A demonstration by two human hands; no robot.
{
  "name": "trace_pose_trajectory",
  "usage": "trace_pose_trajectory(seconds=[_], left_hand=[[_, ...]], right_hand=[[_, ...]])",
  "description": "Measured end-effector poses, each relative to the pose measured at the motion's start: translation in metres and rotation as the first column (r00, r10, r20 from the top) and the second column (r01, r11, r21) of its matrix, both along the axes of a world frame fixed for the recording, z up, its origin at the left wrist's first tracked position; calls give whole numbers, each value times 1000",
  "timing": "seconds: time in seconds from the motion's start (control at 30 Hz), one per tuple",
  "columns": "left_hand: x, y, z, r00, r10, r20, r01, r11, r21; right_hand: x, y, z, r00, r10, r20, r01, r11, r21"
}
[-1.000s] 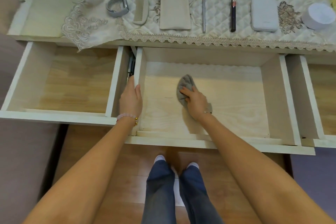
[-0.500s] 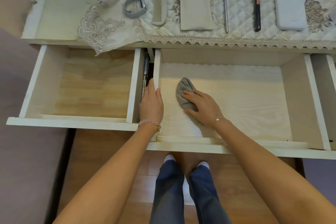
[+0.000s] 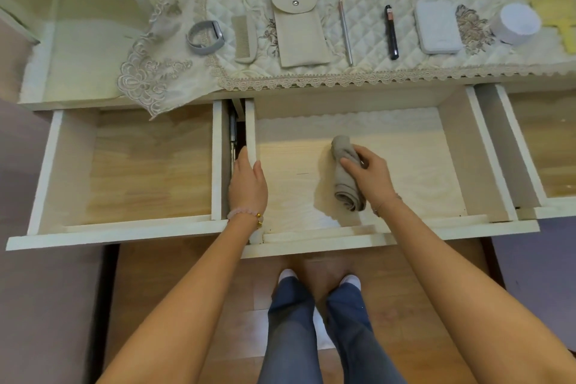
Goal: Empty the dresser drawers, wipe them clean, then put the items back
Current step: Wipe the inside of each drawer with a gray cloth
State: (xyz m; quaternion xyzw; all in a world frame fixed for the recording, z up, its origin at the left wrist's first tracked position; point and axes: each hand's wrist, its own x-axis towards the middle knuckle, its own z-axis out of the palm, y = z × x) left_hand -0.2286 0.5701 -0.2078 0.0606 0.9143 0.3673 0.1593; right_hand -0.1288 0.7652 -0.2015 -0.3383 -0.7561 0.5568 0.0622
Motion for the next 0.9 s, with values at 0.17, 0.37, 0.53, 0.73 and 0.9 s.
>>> trace_pose_trajectory(seconds=[0.17, 0.37, 0.53, 0.73, 0.9], left_hand=[[22, -8, 25, 983, -111, -144, 108, 994, -28], [69, 16, 56, 912, -340, -228, 324, 940, -103], [116, 64, 80, 829, -468, -305, 422, 883, -206], [180, 145, 100, 746, -545, -383, 470, 838, -277], [226, 216, 103, 704, -594, -388, 510, 804, -306]], right_hand=[[36, 19, 43, 992, -103, -74, 102, 995, -13], [104, 48, 73, 987, -128, -94, 129, 992, 5], [170, 88, 94, 981, -154, -118, 154, 988, -5], [238, 160, 113, 966, -199, -165, 200, 980, -10], [280, 230, 113, 972, -188, -143, 197, 979, 48]])
